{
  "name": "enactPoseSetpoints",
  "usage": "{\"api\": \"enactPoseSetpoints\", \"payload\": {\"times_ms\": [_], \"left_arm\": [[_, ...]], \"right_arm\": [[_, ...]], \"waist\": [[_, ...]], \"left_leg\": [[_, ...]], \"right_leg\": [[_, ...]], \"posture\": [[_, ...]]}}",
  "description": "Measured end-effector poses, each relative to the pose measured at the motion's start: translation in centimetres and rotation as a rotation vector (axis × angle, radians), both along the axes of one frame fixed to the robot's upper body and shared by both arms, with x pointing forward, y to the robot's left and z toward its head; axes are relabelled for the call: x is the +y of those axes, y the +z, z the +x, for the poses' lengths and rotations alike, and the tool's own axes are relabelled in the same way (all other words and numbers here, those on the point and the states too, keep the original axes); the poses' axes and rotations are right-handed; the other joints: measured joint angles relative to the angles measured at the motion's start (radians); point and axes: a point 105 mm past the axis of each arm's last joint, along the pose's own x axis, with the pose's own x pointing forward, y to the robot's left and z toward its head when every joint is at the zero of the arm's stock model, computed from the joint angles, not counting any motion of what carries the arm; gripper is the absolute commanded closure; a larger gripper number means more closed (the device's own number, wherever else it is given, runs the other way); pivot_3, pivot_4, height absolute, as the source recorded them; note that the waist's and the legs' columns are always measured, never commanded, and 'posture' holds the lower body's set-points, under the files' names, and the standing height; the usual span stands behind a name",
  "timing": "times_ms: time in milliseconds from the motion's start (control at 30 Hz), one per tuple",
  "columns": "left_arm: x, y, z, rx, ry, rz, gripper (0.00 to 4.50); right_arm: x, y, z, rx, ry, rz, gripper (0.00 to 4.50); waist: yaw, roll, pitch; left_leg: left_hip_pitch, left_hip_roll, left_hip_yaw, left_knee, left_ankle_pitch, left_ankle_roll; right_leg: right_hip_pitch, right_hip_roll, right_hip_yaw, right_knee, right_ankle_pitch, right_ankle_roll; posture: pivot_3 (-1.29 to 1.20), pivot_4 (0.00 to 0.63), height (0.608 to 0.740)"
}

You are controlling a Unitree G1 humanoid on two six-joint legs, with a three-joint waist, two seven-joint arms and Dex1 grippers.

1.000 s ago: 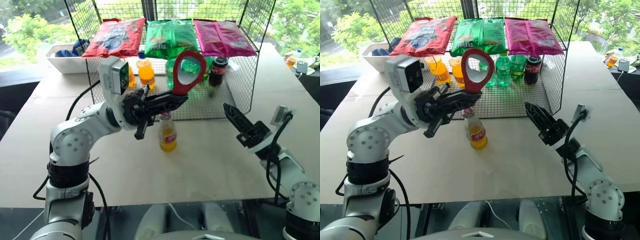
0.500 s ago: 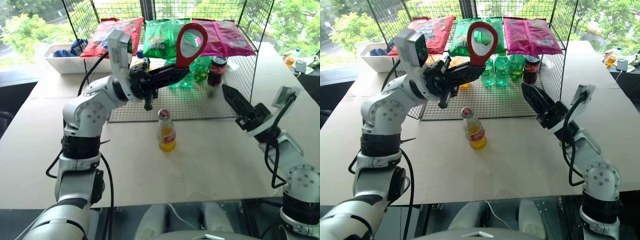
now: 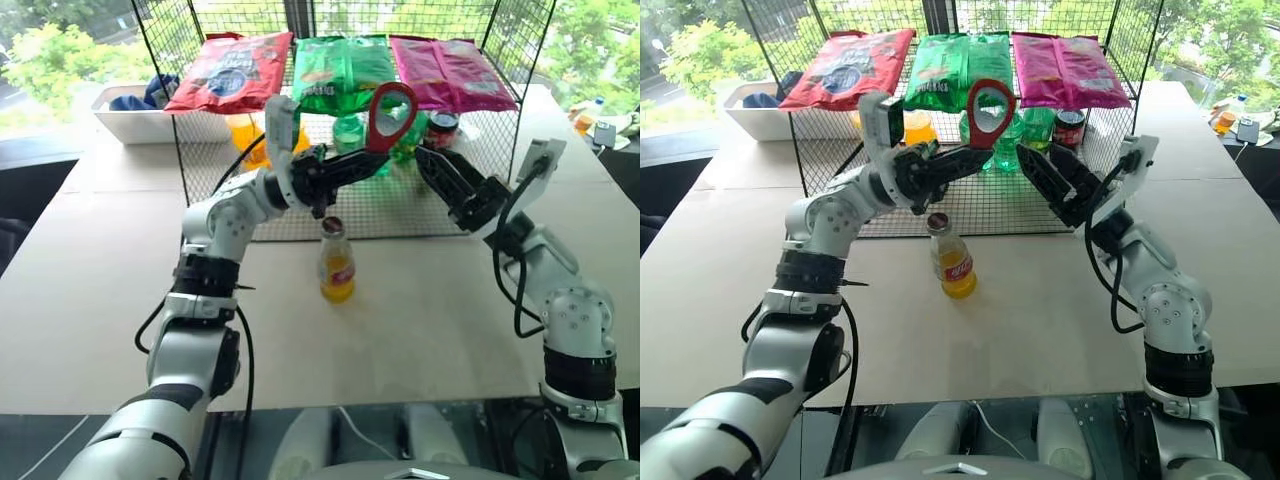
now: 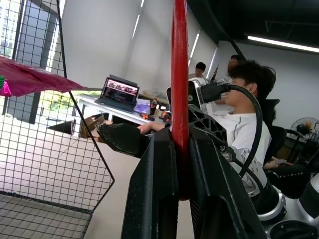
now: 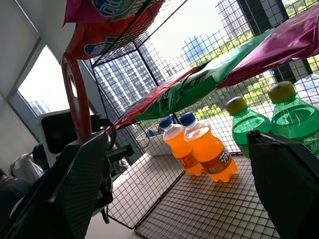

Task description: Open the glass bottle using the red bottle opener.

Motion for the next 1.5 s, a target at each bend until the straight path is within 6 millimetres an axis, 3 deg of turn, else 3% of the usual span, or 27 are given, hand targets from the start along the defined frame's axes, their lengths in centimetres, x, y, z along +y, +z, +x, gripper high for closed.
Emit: {"api": "enactPoseSetpoints", "payload": {"times_ms": [267,533,633,900,1200,1333,1367,1433,1500], "left_arm": [[0.0,-1.7,0.9,0.055,-0.008,0.024,4.45],[0.0,-1.7,1.0,0.041,-0.030,0.034,4.45],[0.0,-1.8,1.0,0.042,-0.030,0.039,4.50],[0.0,-1.8,0.8,0.037,-0.049,0.036,4.50],[0.5,-1.8,0.7,0.051,-0.060,0.028,4.50],[0.6,-2.1,0.8,0.044,-0.050,0.057,3.11],[0.7,-2.2,0.8,0.042,-0.047,0.066,2.54],[0.5,-2.5,0.9,0.047,-0.043,0.085,1.81],[0.6,-2.8,1.1,0.053,-0.033,0.098,1.81]], "right_arm": [[1.1,0.7,-0.3,-0.041,0.056,-0.007,0.00],[2.4,0.8,-0.6,-0.043,0.107,-0.013,0.00],[3.0,0.6,-0.7,-0.033,0.128,-0.015,0.65],[3.6,0.4,-0.6,-0.027,0.130,-0.031,4.40],[4.3,0.6,-0.7,-0.031,0.152,-0.006,4.46],[4.6,0.6,-0.6,-0.026,0.148,0.001,4.50],[4.7,0.7,-0.7,-0.029,0.150,0.003,4.50],[4.8,0.8,-0.6,-0.033,0.147,0.001,4.50],[4.8,0.8,-0.6,-0.033,0.146,0.001,4.50]], "waist": [[-0.017,0.000,0.000],[-0.020,0.000,0.000],[-0.020,0.000,0.000],[-0.020,0.000,0.000],[-0.021,0.000,0.000],[-0.021,0.000,0.000],[-0.021,0.000,0.000],[-0.020,0.000,0.000],[-0.021,0.000,0.000]], "left_leg": [[0.000,0.000,0.000,0.000,0.000,0.000],[0.000,0.000,0.000,0.000,0.000,0.000],[0.000,0.000,0.000,0.000,0.000,0.000],[0.000,0.000,-0.001,0.001,0.000,0.000],[0.000,0.000,0.000,0.001,0.000,0.000],[0.000,-0.001,0.000,0.001,0.000,0.000],[0.000,-0.001,0.000,0.001,0.000,0.000],[0.000,-0.001,0.000,0.001,0.000,0.000],[0.000,-0.001,0.000,0.001,0.000,0.000]], "right_leg": [[0.000,0.000,0.000,0.001,0.000,0.000],[0.000,0.000,0.000,0.001,0.000,0.000],[0.000,-0.001,0.000,0.001,0.000,0.000],[0.000,-0.001,0.000,0.002,0.000,0.000],[-0.002,-0.001,0.000,0.006,0.000,0.000],[-0.002,-0.001,0.000,0.006,0.000,0.000],[-0.002,-0.001,0.000,0.006,0.000,0.000],[-0.002,-0.001,0.000,0.006,0.000,0.000],[-0.002,-0.001,0.000,0.007,0.000,0.000]], "posture": [[0.00,0.150,0.740],[0.00,0.150,0.740],[0.00,0.150,0.740],[0.00,0.150,0.740],[0.00,0.150,0.740],[0.00,0.150,0.740],[0.00,0.150,0.740],[0.00,0.150,0.740],[0.00,0.150,0.740]]}}
